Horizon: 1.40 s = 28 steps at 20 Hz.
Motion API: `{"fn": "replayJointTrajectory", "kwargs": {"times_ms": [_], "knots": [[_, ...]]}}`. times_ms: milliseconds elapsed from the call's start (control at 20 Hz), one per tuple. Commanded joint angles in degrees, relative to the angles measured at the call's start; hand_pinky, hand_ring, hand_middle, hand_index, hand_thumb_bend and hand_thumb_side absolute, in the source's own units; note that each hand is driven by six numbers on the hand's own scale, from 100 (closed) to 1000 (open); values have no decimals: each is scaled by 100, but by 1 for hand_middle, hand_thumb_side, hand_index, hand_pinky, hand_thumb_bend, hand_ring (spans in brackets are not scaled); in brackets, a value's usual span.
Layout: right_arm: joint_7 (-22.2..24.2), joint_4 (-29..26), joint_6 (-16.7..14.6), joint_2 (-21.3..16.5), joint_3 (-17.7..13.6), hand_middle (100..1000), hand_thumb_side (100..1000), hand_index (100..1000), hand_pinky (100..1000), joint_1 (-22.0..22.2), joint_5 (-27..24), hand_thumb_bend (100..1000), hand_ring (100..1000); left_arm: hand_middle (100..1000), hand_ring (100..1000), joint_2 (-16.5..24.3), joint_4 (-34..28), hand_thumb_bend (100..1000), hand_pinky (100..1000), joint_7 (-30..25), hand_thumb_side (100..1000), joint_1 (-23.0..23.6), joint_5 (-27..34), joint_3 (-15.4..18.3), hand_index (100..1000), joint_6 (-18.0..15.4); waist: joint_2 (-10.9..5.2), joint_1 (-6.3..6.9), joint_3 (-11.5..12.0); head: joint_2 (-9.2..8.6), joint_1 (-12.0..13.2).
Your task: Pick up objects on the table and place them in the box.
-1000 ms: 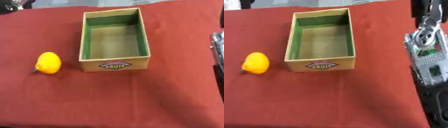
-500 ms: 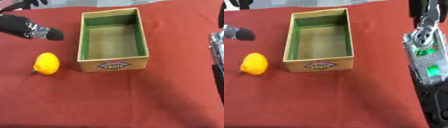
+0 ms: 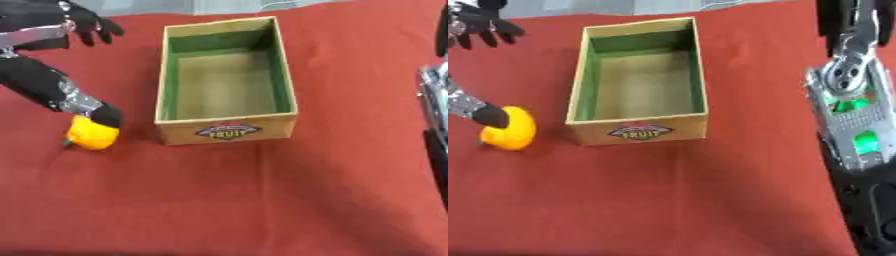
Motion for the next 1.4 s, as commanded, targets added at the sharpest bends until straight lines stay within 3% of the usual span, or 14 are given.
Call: {"fn": "replayJointTrajectory", "kwargs": {"times_ms": [50,200,700,750,900,1400], "knots": [[13,-114,1,-82,-16,552,1000,866,775,-59,-11,100,687,819,794,249,-7,958,675,-169,782,-24,48,-4,1000,-87,-122,-13,13,-77,3],[13,-114,1,-81,-17,552,1000,866,776,-57,-16,100,687,838,793,296,107,906,676,-187,731,21,71,-100,1000,-168,-118,-11,11,-87,13],[14,-114,-2,-76,-22,551,1000,864,776,-53,-40,100,687,837,768,330,698,840,652,-190,685,101,-279,-442,1000,-245,-99,-15,6,-100,44],[12,-114,0,-78,-25,551,1000,864,776,-53,-42,100,687,826,757,316,766,784,642,-190,643,94,-312,-467,1000,-218,-95,-17,5,-99,50],[15,-114,3,-80,-25,550,1000,863,776,-51,-51,100,686,828,757,266,944,742,639,-190,614,62,-372,-548,1000,-166,-87,-18,4,-104,58],[17,-114,7,-88,-34,548,1000,859,777,-38,-72,100,684,833,758,102,1581,853,635,-190,644,-53,-575,-748,1000,-243,-64,-10,-16,-112,71]]}}
